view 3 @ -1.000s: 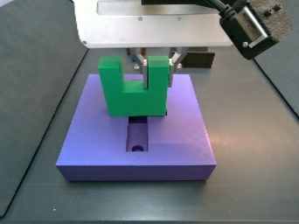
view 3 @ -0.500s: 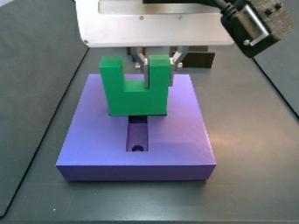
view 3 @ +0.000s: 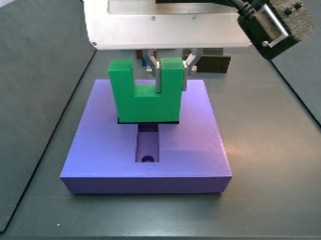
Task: Pick up the green object. Move up. Place the green object on the fixture. Regrasp the green object. Move to above the board. Insert the green object.
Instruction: Insert the green object.
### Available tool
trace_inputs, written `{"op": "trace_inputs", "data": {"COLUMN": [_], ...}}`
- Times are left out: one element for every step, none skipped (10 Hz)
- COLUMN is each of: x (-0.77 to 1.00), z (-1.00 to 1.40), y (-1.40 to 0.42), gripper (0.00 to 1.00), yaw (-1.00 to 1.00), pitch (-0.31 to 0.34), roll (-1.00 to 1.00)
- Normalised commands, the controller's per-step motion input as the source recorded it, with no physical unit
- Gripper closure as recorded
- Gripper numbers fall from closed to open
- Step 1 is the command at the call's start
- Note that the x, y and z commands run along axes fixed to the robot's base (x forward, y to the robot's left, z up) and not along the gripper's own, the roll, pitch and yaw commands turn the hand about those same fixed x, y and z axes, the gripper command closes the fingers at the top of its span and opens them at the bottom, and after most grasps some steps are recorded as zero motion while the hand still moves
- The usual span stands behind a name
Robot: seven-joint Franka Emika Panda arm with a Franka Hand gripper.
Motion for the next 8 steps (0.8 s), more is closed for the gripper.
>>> {"op": "trace_inputs", "data": {"x": [0.00,0.00,0.00,0.00,0.00,0.00,0.00,0.00], "z": [-0.11,-0.17,-0.14,-0.16,-0.19,-0.29,-0.42,-0.47], "y": [0.00,-0.01,-0.07,-0.07,-0.05,0.00,0.07,0.10], "gripper": [1.00,1.00,1.00,1.00,1.00,1.00,1.00,1.00], "yaw": [0.00,0.00,0.00,0.00,0.00,0.00,-0.02,0.00], "pitch": [-0.016,-0.027,-0.031,-0.034,-0.031,0.000,0.000,0.000], "roll": [0.00,0.00,-0.02,-0.02,-0.02,0.00,0.06,0.10]}}
